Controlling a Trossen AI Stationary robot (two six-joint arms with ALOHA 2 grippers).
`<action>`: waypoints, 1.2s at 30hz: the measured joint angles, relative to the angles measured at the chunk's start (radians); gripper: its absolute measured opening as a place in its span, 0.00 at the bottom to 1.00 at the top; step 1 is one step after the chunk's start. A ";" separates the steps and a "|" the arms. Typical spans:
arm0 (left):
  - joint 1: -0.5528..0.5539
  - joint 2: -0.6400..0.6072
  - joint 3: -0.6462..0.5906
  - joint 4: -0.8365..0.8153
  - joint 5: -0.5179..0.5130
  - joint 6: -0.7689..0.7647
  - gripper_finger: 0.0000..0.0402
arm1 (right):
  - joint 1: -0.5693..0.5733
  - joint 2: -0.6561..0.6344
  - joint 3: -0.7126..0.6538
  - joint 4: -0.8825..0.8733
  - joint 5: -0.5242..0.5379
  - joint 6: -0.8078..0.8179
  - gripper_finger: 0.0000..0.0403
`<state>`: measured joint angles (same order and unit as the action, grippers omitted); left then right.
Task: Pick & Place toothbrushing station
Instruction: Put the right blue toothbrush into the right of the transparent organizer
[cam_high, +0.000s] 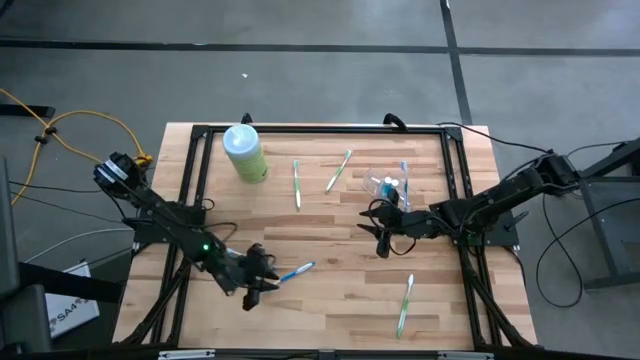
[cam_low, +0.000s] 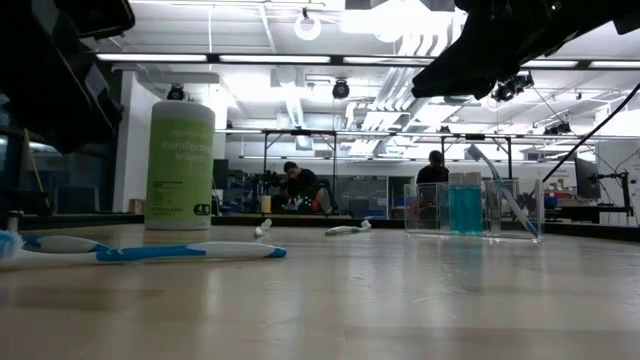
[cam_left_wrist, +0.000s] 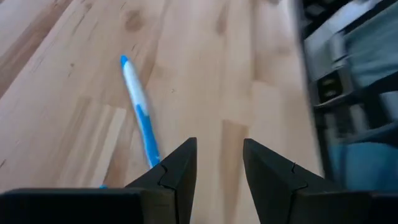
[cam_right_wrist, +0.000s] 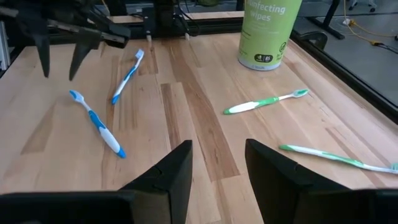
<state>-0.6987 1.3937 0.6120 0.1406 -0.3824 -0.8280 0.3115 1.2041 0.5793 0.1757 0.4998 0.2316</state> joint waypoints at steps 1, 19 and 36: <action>0.000 0.022 0.034 -0.052 -0.015 -0.011 0.32 | 0.000 0.000 0.000 0.000 -0.001 -0.001 0.35; 0.001 0.208 0.271 -0.432 -0.088 -0.323 0.30 | 0.003 -0.001 0.000 -0.063 -0.007 0.001 0.35; 0.019 0.239 0.271 -0.417 -0.057 -0.276 0.30 | 0.003 -0.001 0.000 -0.097 -0.034 -0.002 0.35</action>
<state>-0.6801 1.6325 0.8825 -0.2766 -0.4393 -1.1036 0.3141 1.2034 0.5789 0.0784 0.4658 0.2292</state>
